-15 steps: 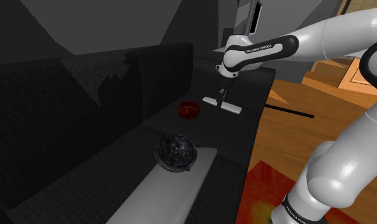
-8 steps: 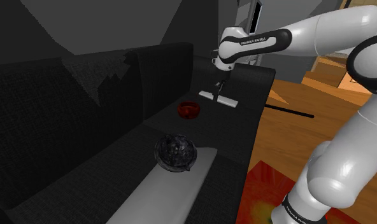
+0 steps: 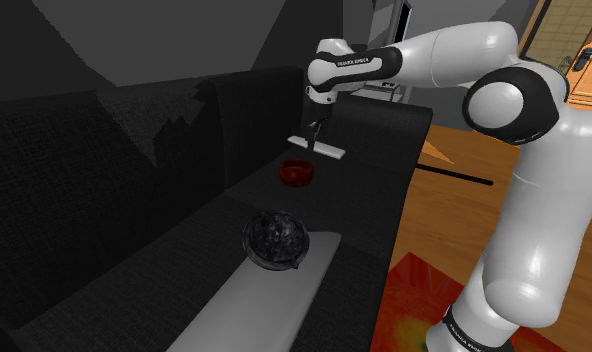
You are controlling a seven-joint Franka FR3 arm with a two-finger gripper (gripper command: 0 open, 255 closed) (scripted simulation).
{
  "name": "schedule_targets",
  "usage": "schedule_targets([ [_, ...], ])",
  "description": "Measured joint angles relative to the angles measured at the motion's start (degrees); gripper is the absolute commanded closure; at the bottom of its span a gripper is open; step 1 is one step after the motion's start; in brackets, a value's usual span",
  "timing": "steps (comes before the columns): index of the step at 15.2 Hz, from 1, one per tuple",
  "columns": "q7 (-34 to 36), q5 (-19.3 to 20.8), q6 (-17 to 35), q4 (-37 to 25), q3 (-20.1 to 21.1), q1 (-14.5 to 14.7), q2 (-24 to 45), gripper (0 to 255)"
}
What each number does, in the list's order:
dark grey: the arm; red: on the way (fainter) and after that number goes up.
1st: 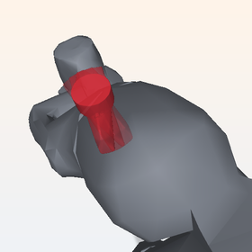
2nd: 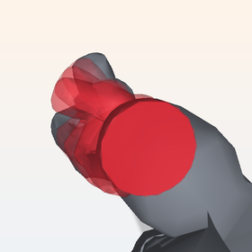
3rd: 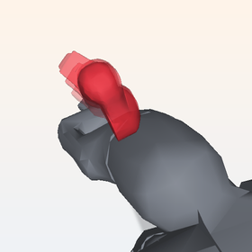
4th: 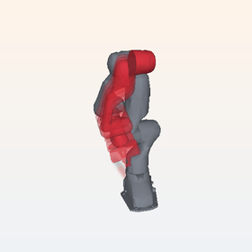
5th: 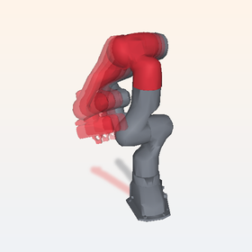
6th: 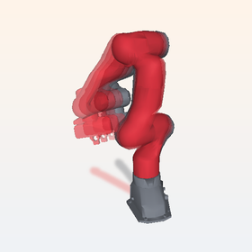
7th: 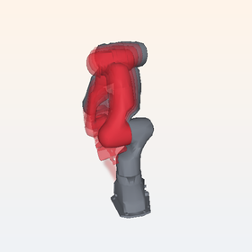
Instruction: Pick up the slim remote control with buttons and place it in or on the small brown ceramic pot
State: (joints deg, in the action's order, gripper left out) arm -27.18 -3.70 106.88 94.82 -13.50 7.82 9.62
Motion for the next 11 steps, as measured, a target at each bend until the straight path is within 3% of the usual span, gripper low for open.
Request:
schedule_targets([
  [5, 0.5, -2.5, -5.3, -17.2, 0.7, -0.9, 12.2, 255],
  [11, 0.6, -2.8, -2.0, -15.7, 0.9, -0.7, 14.0, 255],
])
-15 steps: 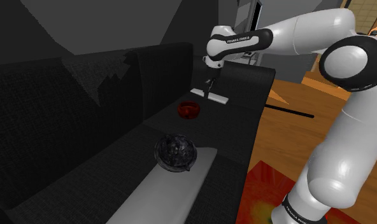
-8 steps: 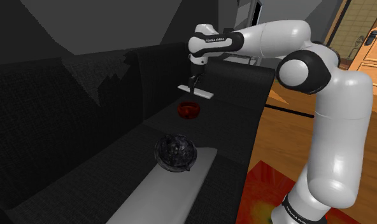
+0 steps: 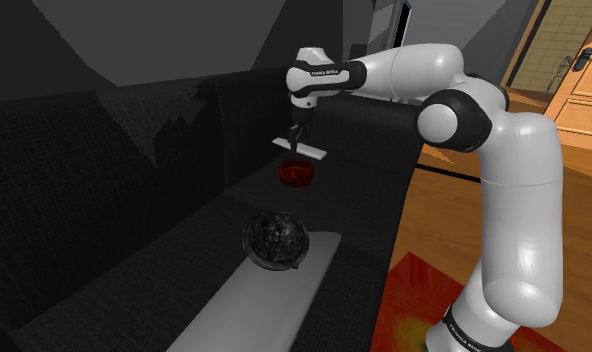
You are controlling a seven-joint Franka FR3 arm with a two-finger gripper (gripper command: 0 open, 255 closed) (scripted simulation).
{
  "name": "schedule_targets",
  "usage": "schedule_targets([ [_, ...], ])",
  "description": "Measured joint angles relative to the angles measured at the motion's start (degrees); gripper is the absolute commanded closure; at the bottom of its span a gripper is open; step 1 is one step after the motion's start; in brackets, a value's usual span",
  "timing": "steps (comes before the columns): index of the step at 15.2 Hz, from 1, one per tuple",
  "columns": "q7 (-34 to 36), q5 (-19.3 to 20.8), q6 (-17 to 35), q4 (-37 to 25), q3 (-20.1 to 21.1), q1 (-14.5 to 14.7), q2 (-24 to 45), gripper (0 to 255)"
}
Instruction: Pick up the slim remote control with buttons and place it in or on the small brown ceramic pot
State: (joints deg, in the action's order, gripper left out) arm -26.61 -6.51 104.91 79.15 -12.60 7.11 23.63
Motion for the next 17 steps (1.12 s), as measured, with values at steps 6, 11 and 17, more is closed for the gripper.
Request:
schedule_targets([
  [6, -0.2, -0.2, 4.3, 4.0, 0.1, 0.2, 0.4, 255],
  [11, -0.3, -0.2, 6.4, 5.9, 0.2, 0.3, 0.4, 255],
  [17, -0.3, -0.3, 6.4, 6.0, 0.2, 0.3, 0.5, 0],
])
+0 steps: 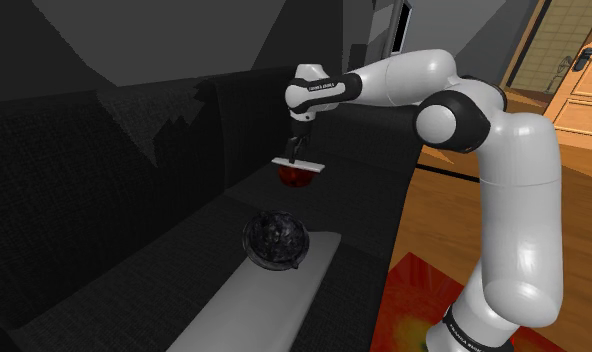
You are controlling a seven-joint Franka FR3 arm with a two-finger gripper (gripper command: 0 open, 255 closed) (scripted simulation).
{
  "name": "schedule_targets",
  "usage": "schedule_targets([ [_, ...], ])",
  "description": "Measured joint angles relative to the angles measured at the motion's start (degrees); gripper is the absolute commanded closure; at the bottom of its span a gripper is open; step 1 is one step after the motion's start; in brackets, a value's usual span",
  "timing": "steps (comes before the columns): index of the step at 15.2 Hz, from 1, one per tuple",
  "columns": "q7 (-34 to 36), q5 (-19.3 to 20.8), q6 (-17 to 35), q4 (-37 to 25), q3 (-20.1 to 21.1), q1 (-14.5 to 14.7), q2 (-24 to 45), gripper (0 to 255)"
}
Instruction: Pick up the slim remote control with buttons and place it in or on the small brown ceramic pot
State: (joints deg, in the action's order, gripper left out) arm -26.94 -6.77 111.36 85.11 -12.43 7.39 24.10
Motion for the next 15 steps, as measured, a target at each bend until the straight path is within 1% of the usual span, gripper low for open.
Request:
schedule_targets([
  [4, 0.0, 0.0, 0.0, 0.0, 0.0, 0.0, 0.0, 0],
  [7, 0.4, 0.2, -4.0, -3.8, -0.1, 0.0, -0.4, 0],
  [9, 0.3, 0.3, -5.8, -4.8, -0.2, -0.2, -1.1, 0],
  [15, 0.3, 0.4, -6.7, -5.6, -0.2, -0.2, -1.2, 0],
])
